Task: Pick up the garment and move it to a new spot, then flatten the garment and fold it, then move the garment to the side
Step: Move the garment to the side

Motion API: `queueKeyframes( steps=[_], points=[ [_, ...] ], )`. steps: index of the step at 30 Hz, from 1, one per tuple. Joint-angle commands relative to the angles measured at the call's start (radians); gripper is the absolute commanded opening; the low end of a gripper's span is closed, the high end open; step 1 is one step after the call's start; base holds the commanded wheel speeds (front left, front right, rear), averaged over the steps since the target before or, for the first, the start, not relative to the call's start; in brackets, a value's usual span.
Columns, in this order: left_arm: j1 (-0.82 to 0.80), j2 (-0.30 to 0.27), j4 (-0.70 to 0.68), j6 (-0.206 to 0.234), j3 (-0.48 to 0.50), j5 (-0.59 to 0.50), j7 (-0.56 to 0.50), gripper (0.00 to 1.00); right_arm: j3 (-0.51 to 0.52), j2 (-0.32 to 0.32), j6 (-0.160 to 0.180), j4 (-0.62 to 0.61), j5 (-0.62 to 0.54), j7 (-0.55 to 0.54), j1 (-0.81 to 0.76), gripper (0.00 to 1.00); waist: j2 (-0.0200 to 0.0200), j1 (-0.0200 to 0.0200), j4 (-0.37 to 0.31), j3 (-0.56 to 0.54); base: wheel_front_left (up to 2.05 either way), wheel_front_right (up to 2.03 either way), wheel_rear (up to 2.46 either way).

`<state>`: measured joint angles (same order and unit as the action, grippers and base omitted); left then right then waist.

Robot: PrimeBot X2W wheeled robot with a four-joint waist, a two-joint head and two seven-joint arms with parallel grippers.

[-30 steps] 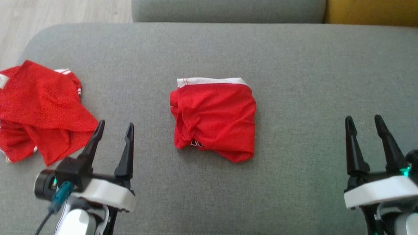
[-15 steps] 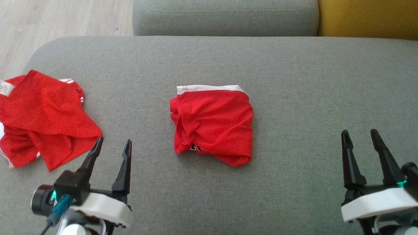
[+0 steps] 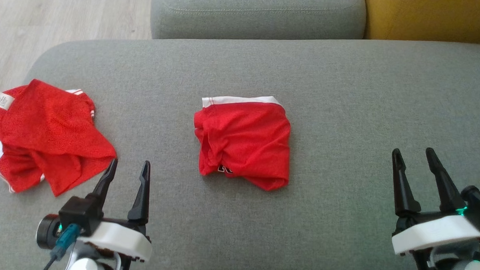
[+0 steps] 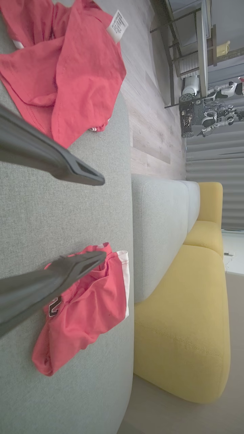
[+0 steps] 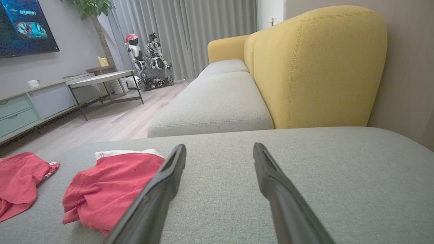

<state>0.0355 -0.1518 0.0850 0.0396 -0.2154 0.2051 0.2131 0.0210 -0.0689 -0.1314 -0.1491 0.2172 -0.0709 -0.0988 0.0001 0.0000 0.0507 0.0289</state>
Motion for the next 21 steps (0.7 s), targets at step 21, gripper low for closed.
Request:
queueKeyframes(
  steps=[21],
  points=[
    [-0.095, -0.011, -0.039, 0.003, 0.014, 0.015, 0.019, 1.0, -0.004, -0.016, 0.001, 0.003, -0.013, -0.003, 0.059, 1.0, -0.0001, 0.0, 0.025, 0.054, 0.0, 0.0, 0.0]
  ],
)
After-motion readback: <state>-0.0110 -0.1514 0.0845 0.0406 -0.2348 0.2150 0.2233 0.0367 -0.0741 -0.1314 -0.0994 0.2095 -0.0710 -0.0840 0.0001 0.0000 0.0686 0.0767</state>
